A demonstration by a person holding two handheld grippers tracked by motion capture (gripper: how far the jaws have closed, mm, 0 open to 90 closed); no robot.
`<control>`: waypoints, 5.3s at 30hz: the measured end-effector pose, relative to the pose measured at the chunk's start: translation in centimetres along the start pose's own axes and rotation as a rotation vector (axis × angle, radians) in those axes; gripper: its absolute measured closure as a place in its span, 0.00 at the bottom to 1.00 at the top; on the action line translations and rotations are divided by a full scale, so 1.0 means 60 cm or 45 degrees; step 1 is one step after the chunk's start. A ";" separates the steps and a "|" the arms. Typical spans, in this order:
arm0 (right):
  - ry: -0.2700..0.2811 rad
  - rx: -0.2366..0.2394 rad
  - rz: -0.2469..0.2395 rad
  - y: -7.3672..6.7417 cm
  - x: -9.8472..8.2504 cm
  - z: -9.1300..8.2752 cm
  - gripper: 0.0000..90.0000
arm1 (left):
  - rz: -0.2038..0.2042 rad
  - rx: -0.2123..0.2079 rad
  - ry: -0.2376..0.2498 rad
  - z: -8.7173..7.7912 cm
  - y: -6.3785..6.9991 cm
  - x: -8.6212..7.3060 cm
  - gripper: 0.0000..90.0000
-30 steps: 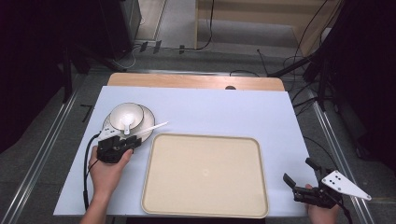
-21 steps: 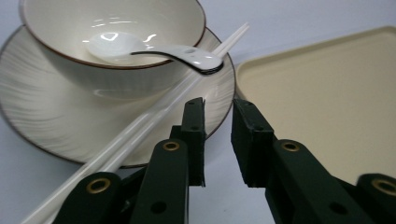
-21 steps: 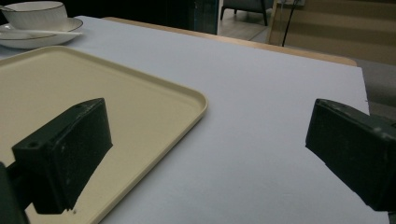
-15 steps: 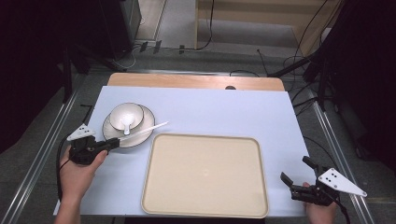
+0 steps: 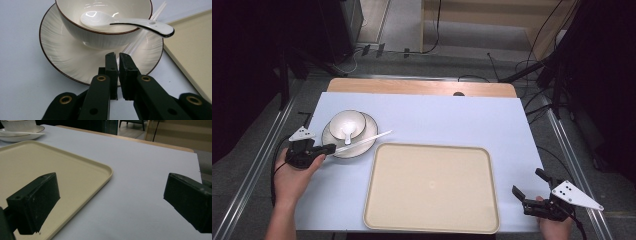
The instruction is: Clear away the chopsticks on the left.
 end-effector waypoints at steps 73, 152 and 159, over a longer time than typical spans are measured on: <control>-0.006 -0.017 0.000 0.003 -0.003 -0.002 0.00 | 0.075 -0.045 -0.004 0.020 0.011 0.001 0.85; 0.036 -0.026 0.002 0.005 0.003 -0.005 0.00 | 0.099 -0.163 -0.034 -0.003 0.103 -0.030 0.95; 0.041 -0.019 -0.009 0.001 0.008 -0.002 0.00 | 0.097 -0.185 -0.027 -0.002 0.108 -0.035 0.95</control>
Point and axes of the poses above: each handheld gripper's, and its own axes: z roughly forward along the jaws, x roughly out of its top, y roughly to its right, the point moved 5 cm from there along z, roughly forward along the jaws, and after that the axes turned 15 degrees about -y, right-handed, at the moved point
